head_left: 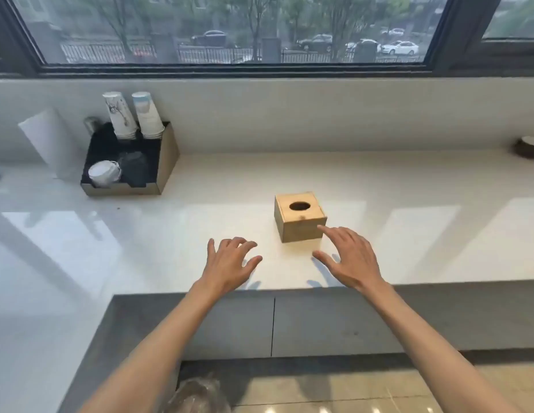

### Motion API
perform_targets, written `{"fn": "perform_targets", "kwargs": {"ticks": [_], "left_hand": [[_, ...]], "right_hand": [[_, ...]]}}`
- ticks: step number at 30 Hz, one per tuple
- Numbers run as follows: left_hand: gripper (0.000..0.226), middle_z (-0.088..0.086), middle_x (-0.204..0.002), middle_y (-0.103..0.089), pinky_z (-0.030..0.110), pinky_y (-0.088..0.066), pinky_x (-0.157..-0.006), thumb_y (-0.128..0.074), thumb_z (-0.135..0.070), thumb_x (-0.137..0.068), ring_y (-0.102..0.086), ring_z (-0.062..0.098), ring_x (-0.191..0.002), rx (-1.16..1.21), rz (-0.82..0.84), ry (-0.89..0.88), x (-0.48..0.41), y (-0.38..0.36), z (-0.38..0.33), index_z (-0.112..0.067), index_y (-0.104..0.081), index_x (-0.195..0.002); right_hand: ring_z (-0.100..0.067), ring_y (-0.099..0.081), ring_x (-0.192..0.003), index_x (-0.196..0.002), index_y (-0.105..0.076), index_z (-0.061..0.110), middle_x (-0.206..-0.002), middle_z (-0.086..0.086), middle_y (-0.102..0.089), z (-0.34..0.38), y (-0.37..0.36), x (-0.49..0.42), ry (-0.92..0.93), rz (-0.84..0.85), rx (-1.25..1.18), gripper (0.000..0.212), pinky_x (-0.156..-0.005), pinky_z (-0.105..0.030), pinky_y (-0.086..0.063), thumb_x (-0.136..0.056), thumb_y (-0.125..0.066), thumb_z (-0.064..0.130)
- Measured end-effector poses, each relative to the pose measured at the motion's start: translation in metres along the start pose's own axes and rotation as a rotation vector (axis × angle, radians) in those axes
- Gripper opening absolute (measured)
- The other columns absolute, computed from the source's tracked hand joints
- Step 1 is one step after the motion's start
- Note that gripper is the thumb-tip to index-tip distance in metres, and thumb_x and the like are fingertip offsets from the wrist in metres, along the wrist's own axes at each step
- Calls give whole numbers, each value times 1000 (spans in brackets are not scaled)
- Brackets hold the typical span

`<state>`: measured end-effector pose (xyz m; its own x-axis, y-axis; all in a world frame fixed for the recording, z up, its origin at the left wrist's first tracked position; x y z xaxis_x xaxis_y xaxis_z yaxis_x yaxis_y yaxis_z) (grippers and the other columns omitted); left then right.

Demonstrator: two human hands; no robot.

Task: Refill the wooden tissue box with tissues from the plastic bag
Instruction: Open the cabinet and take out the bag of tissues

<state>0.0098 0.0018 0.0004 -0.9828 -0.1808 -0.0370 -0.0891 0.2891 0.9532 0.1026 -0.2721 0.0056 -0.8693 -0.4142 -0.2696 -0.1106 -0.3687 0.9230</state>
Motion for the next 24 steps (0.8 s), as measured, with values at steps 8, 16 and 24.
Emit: {"fn": "perform_targets", "kwargs": {"ticks": [8,16,24], "left_hand": [[69,-5,-156,-33,62,-14,-114,-10,-78,-86,-25,26,-146,-214,-267,-139,18,-129,25,-45,-28,-142],[69,-4,-139,-52,50,-41,-97,-70,-45,-80,-51,28,-122,-410,-403,-223,24,-135,31,-32,-38,-140],[55,2,-120,-61,47,-42,-88,-69,-19,-80,-57,32,-106,-399,-424,-156,29,-128,12,-25,-48,-131]], "right_hand": [[-16,-34,-144,-142,-41,42,-152,9,-43,-40,-121,53,54,-151,146,62,-116,-49,-23,-92,-16,71],[-21,-58,-122,-135,-52,34,-135,6,-61,-48,-131,52,199,-311,317,86,-97,-43,-45,-71,-37,90],[-26,-61,-116,-130,-57,22,-125,-1,-66,-33,-125,69,163,-359,293,65,-97,-44,-45,-84,-56,67]]}}
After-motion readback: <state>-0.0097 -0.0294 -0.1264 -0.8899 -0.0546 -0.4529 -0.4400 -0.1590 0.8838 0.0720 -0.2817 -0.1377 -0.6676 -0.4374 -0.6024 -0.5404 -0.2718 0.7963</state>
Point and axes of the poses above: each hand's wrist, its own x-axis away from the middle knuckle, its own y-axis out of the back of the hand, z = x × y, the point moved 1 cm from there along -x, towards the middle knuckle
